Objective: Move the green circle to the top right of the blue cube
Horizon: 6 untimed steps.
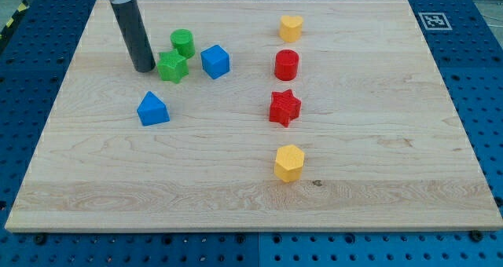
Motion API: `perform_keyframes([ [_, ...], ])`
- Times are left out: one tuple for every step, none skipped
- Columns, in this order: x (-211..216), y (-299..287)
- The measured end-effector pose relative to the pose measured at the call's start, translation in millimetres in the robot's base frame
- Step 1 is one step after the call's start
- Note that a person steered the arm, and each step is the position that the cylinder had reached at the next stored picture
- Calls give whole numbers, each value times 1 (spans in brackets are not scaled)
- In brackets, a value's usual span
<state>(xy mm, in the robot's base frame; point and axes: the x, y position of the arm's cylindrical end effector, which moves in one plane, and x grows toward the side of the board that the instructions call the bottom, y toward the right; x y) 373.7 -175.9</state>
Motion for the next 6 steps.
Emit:
perform_keyframes([
  [-4, 1],
  [-13, 14],
  [-36, 19],
  [-54, 19],
  [-60, 33],
  [-60, 66],
])
